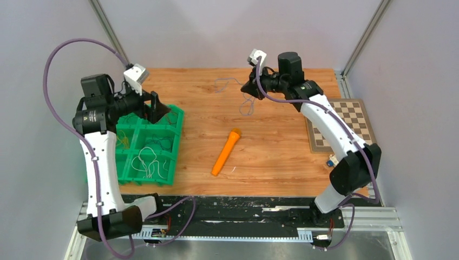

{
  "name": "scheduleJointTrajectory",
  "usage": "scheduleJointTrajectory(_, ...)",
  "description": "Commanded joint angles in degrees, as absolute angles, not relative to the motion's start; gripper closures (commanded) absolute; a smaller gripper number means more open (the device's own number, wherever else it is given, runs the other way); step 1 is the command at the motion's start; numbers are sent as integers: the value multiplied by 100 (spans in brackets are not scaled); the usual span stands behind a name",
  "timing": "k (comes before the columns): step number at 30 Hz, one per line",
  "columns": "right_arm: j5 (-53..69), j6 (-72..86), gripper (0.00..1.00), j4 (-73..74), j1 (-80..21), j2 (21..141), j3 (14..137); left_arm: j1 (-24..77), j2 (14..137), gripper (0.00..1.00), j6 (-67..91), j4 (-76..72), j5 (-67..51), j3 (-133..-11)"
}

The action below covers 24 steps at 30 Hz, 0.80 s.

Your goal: Untangle the cables

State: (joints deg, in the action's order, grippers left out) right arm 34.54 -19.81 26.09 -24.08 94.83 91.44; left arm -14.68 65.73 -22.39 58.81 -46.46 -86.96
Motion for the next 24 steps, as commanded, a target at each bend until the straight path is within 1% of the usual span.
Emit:
scheduleJointTrajectory(1,5016,-1708,100,2355,-2842,9175,9421,-567,6425,0,-1215,4405,-5574,-8852)
scheduleJointTrajectory(5,5201,-1816,100,2282,-3267,9048,9529,280,6332,0,-660,3645,-5495,-8601)
scheduleJointTrajectory(10,5118,-2071,100,2212,-3866,8934,9616,1005,6204,0,-326,3363,-5522,-8002)
scheduleJointTrajectory(14,5170,-1820,100,1849,-4125,8946,9693,1266,5972,0,519,2401,-5661,-7232)
scheduleJointTrajectory(18,5190,-1306,100,1359,-4323,8991,9738,1340,5916,0,1091,1817,-5698,-6763)
scheduleJointTrajectory(19,5148,-1106,100,1182,-4350,9004,9747,1342,5924,1,1253,1739,-5701,-6698)
scheduleJointTrajectory(22,4675,-596,100,708,-4464,9074,9749,1380,6001,6,1674,1333,-5734,-6627)
scheduleJointTrajectory(24,4251,-227,100,436,-4518,9122,9749,1411,6018,8,1929,1109,-5727,-6535)
